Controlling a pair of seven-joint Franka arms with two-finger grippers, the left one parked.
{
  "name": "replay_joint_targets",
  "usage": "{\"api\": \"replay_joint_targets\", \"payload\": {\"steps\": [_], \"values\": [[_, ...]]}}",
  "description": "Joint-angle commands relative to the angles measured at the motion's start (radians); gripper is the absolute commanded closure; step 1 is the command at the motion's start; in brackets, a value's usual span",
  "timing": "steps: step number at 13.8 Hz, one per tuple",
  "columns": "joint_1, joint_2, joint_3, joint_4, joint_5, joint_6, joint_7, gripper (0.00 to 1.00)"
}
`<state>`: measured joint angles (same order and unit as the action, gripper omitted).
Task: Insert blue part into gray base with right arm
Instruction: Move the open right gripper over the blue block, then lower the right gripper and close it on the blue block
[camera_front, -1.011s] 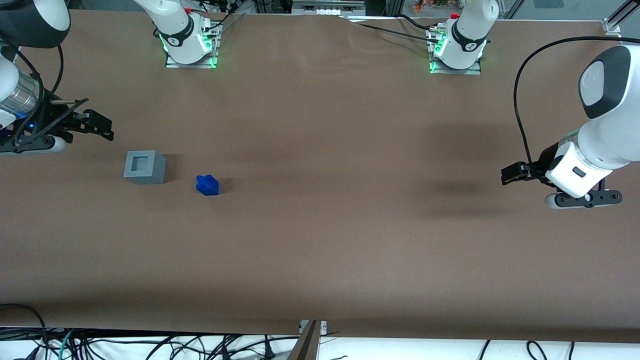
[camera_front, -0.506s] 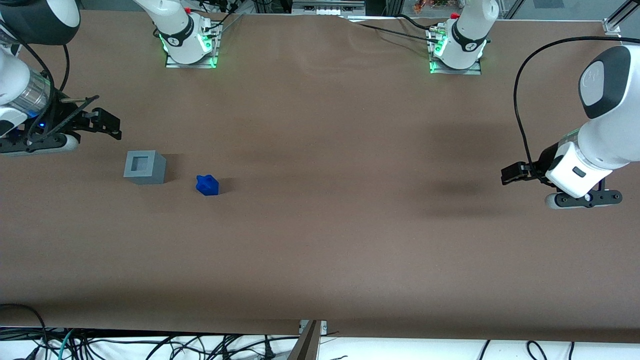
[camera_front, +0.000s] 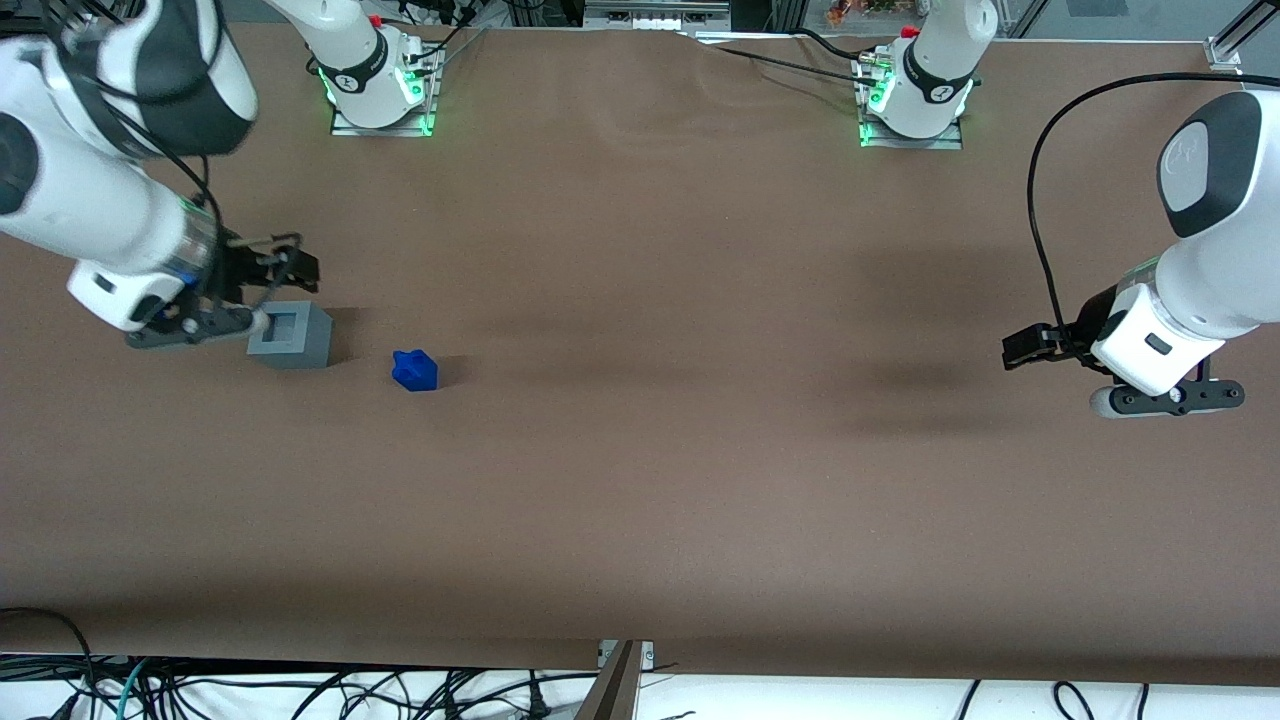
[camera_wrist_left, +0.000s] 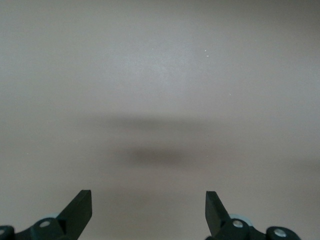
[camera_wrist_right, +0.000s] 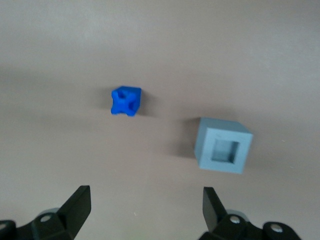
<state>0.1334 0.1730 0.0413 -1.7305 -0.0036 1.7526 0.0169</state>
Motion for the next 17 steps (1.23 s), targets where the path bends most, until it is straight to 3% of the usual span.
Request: {"api": "replay_joint_targets", "payload": {"steps": [1, 8, 17], "values": [[0.046, 0.061, -0.001, -0.01, 0.004, 0.088, 0.117, 0.01], [0.071, 0.143, -0.001, -0.276, 0.002, 0.558, 0.192, 0.01], [0.097, 0.241, -0.003, -0.311, -0.001, 0.694, 0.184, 0.01]]}}
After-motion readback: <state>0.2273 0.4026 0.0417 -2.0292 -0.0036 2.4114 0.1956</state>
